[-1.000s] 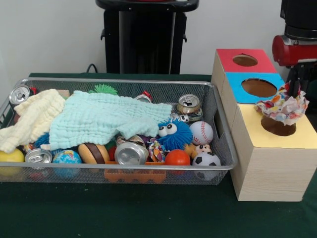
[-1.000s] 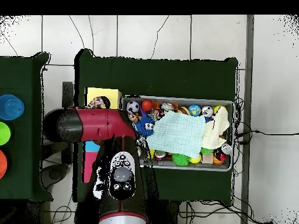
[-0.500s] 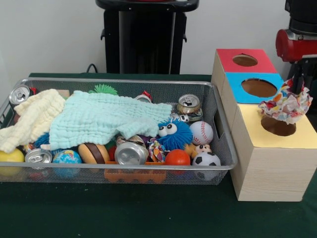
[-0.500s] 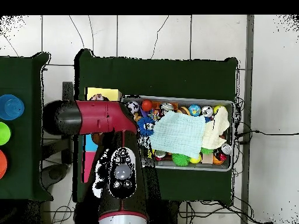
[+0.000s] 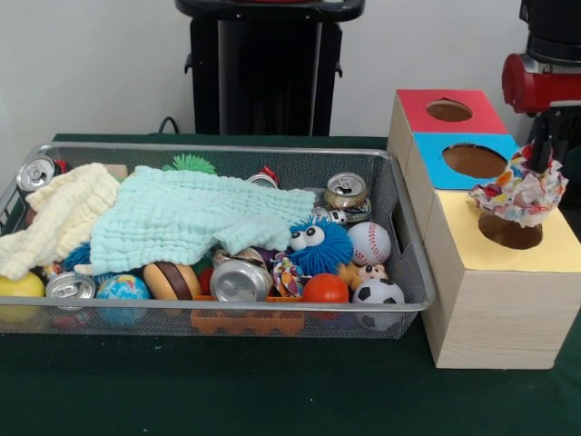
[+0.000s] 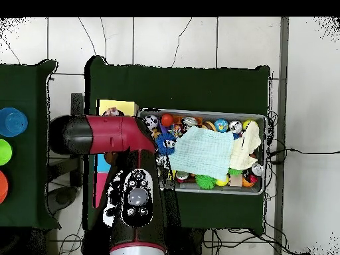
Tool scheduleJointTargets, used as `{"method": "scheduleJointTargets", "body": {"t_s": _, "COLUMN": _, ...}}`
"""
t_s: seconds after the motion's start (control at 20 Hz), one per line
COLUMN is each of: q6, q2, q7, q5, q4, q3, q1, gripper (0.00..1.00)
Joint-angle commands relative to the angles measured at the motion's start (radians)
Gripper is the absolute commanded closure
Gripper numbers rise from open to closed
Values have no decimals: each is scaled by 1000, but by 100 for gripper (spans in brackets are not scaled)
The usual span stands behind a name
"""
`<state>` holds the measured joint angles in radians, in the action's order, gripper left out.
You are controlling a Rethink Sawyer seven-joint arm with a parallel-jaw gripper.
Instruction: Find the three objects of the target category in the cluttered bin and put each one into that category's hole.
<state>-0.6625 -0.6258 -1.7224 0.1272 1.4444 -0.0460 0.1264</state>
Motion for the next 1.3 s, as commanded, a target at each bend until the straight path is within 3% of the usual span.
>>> {"method": "scheduleJointTargets", "body": {"t_s": 0.05, "q6": 35, "q2": 43, "q7": -228, "q5": 21, "q4": 34, "q3": 6, "q1": -3, "gripper": 100}}
{"method": "scheduleJointTargets", "body": {"t_s": 0.65, "q6": 293, "q2": 24, "q7": -235, "q5": 10, "q4": 198, "q3": 32, "q1": -17, "gripper": 100}}
{"method": "scheduleJointTargets", "body": {"t_s": 1.1, "q6": 409, "q2": 27, "q7": -215, "q5": 12, "q4": 275, "q3": 48, "q1": -31, "gripper": 100}}
{"method": "scheduleJointTargets", "body": {"t_s": 1.3, "q6": 408, "q2": 36, "q7": -210, "q5": 16, "q4": 286, "q3": 37, "q1": -23, "gripper": 100}}
